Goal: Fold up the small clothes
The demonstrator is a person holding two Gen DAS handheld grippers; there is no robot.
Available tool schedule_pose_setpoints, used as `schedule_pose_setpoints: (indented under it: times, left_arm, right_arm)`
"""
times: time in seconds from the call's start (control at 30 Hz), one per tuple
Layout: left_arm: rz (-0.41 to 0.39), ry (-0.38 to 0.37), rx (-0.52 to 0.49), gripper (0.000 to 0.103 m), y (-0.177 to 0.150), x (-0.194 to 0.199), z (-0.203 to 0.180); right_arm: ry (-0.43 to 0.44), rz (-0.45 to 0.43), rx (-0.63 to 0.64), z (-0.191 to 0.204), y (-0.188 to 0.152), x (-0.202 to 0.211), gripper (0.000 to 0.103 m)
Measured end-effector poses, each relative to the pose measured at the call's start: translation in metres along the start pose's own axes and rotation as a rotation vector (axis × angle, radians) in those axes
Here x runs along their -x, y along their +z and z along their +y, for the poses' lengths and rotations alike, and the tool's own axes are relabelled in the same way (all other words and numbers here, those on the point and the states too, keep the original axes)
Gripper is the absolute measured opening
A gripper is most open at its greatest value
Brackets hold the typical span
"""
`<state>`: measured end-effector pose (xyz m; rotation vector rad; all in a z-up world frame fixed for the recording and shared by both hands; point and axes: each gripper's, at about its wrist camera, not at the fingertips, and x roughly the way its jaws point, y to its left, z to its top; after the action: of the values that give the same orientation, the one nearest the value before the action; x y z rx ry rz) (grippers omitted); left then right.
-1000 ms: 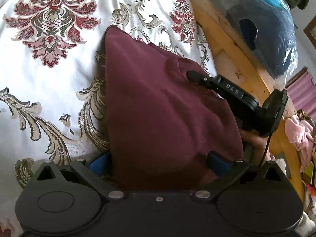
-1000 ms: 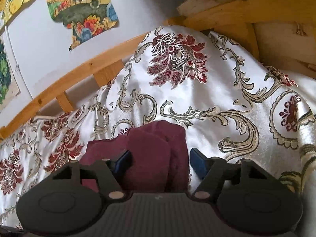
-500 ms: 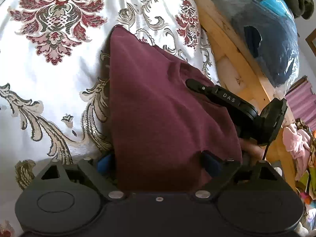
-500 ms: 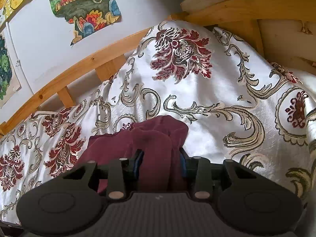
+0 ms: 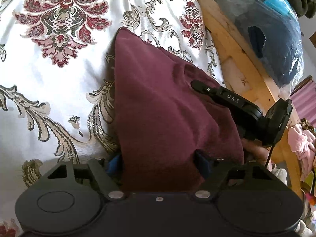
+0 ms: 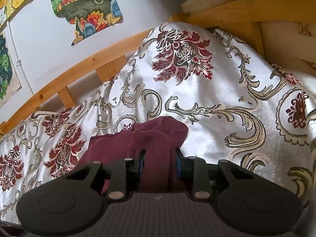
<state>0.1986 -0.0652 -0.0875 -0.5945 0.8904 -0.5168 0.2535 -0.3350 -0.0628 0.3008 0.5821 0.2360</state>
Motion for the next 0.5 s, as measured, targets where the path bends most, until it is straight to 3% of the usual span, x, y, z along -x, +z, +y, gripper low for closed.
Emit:
schedule_pose_setpoints:
  times: [0.5]
  left_arm:
    - [-0.028,0.055,-0.088,0.053,0.000,0.010,-0.022]
  right_arm:
    - [0.013,-0.047,0.031,0.014,0.005,0.011,0.025]
